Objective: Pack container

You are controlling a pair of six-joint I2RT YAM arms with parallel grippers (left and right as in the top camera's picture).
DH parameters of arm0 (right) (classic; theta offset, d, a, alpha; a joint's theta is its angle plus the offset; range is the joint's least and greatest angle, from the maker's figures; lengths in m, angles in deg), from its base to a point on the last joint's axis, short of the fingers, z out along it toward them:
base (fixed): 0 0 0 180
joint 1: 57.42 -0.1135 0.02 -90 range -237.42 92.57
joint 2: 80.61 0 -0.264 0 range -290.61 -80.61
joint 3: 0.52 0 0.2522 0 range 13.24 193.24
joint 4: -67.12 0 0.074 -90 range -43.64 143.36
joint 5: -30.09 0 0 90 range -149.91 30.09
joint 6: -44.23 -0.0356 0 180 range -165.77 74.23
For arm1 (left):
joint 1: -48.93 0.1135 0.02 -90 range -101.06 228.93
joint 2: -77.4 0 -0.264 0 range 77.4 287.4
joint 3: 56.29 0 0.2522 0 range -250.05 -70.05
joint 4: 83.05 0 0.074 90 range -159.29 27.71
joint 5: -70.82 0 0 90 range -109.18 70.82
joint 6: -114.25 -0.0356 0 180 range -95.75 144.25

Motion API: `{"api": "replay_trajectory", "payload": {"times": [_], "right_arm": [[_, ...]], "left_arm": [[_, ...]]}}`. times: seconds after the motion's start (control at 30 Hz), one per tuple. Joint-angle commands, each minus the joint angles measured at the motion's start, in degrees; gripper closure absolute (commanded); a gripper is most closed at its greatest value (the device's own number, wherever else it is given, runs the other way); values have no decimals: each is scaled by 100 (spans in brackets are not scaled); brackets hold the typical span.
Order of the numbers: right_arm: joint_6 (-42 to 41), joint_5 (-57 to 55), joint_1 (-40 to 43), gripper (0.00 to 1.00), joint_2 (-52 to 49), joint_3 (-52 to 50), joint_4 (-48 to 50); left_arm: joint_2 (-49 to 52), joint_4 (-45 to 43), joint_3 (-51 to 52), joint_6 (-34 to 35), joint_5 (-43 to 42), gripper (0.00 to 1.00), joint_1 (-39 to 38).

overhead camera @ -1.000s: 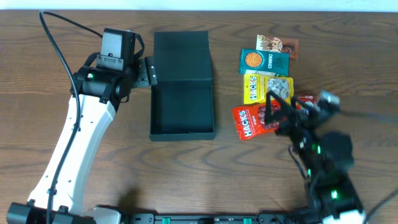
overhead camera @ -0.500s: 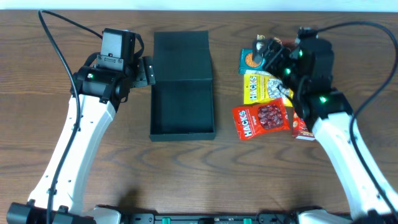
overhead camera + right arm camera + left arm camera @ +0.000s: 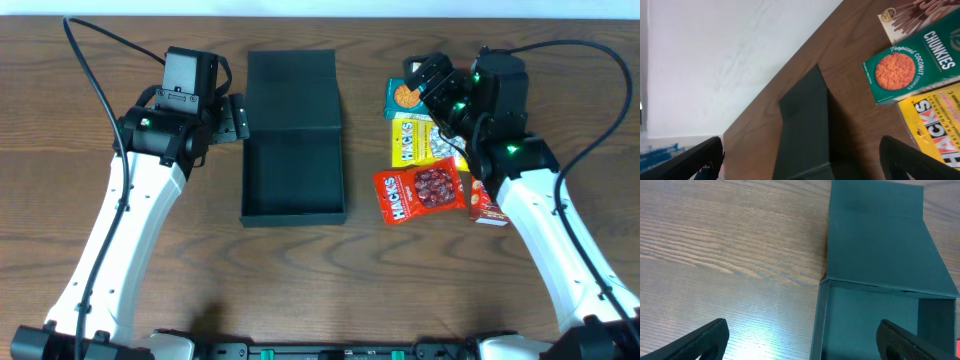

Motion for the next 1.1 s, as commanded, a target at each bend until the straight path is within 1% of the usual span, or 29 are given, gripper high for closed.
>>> {"api": "replay_trajectory", "payload": {"times": [0.0,0.2,0.37,0.43,0.53,0.7,0.9,1.07], "right_arm": [[-92,33,59,1,26,103,146],[-90,291,114,1,26,103,1038],[-101,341,284,1,26,107,1423],[-317,354,341,1,26,109,1456],[-887,354,404,1,20,109,1453],[-1451,361,476,1,-31,111,1438],[-1628,487,494,1,-376,256,1464],[-1502,881,509,1,-1062,850,1449]], "left_arm": [[-83,24,-24,26,87,5,24],[-81,61,-22,63,52,5,24],[-79,55,-22,70,55,5,24],[-63,50,-22,114,55,5,24],[-13,35,-22,225,55,5,24],[114,42,-22,343,55,5,24],[164,22,-22,345,57,5,24],[166,20,-22,345,57,5,24]]}}
